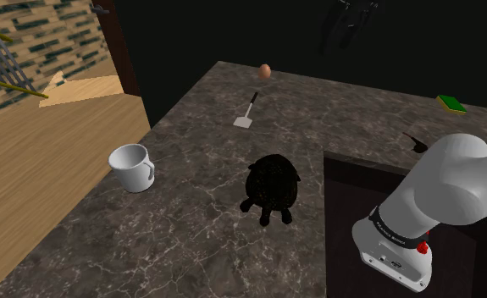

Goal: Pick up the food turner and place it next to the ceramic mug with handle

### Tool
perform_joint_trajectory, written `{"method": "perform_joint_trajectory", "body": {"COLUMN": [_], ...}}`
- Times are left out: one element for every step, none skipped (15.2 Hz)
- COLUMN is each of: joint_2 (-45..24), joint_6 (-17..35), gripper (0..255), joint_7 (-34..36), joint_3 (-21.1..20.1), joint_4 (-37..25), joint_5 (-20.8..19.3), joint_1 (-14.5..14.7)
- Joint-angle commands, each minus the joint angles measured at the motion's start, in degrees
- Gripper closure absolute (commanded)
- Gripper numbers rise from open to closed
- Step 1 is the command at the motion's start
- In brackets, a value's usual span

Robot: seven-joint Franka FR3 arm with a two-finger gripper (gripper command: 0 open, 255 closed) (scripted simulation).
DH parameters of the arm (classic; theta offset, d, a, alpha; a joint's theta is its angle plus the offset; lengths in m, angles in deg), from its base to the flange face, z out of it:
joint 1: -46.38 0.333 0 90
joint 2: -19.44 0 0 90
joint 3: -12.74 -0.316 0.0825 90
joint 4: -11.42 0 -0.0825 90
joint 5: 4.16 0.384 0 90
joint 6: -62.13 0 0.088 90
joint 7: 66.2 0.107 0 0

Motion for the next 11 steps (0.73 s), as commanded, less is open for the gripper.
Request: {"method": "perform_joint_trajectory", "body": {"joint_2": [0.00, -1.51, -3.09, -4.74, -6.44, -8.21, -10.03, -11.89, -13.80, -15.76, -17.75], "joint_6": [0.00, 1.58, 3.14, 4.68, 6.18, 7.65, 9.08, 10.48, 11.83, 13.14, 14.40], "gripper": [0, 0, 0, 0, 0, 0, 0, 0, 0, 0, 0], "joint_7": [0.00, 1.86, 3.70, 5.55, 7.40, 9.24, 11.09, 12.94, 14.79, 16.64, 18.51], "joint_3": [0.00, -0.71, -1.42, -2.11, -2.77, -3.44, -4.06, -4.67, -5.27, -5.83, -6.36], "joint_4": [0.00, 0.32, 0.54, 0.68, 0.73, 0.70, 0.58, 0.38, 0.11, -0.25, -0.69], "joint_5": [0.00, 0.23, 0.44, 0.61, 0.74, 0.85, 0.90, 0.92, 0.91, 0.84, 0.72], "joint_1": [0.00, -0.49, -1.01, -1.51, -2.02, -2.55, -3.05, -3.57, -4.11, -4.63, -5.14]}}
